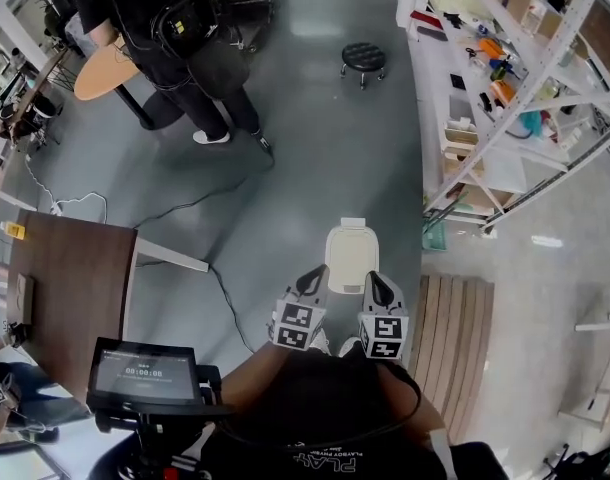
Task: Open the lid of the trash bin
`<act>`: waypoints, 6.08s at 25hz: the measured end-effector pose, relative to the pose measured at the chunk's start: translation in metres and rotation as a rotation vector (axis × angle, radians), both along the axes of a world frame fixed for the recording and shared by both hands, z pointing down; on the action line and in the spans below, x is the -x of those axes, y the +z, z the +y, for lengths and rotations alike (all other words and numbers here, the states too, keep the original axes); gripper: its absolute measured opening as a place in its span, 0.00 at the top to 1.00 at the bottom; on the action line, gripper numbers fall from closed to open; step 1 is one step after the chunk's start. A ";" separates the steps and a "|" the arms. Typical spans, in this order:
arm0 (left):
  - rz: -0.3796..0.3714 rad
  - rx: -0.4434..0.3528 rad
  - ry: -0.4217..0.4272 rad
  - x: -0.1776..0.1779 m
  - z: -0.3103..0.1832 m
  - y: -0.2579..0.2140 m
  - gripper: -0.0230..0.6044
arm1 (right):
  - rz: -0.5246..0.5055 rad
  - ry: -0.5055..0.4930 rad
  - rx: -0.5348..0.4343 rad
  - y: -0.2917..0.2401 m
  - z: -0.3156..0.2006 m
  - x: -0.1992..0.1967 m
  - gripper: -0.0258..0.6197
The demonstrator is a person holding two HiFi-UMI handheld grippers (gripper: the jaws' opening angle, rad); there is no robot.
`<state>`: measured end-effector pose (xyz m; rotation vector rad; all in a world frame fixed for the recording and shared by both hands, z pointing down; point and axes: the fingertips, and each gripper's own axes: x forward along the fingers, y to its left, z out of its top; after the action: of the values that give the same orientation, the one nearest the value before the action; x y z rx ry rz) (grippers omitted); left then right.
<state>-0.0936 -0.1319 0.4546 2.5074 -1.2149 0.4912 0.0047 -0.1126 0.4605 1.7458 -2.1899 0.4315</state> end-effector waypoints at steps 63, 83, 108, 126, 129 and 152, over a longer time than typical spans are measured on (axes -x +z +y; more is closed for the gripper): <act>-0.064 0.406 -0.211 -0.020 -0.019 0.239 0.97 | 0.002 -0.148 0.353 0.238 -0.007 -0.014 0.96; -0.041 0.439 -0.157 -0.048 -0.007 0.348 0.97 | 0.008 -0.110 0.395 0.343 -0.007 -0.045 0.96; -0.147 0.474 -0.057 -0.051 0.020 0.447 0.97 | -0.064 -0.091 0.538 0.457 0.009 -0.020 0.96; -0.166 0.533 -0.118 -0.025 0.034 0.476 0.97 | -0.039 -0.104 0.620 0.499 0.000 -0.005 0.96; -0.164 0.527 -0.118 -0.026 0.029 0.475 0.97 | -0.015 -0.118 0.617 0.500 -0.001 -0.005 0.96; -0.139 0.536 -0.126 -0.027 0.017 0.480 0.97 | 0.055 -0.106 0.626 0.508 0.000 -0.004 0.96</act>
<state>-0.0665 -0.1147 0.9349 1.9596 -1.0989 0.8427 0.0091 -0.1122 0.9681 1.2762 -1.8200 0.9111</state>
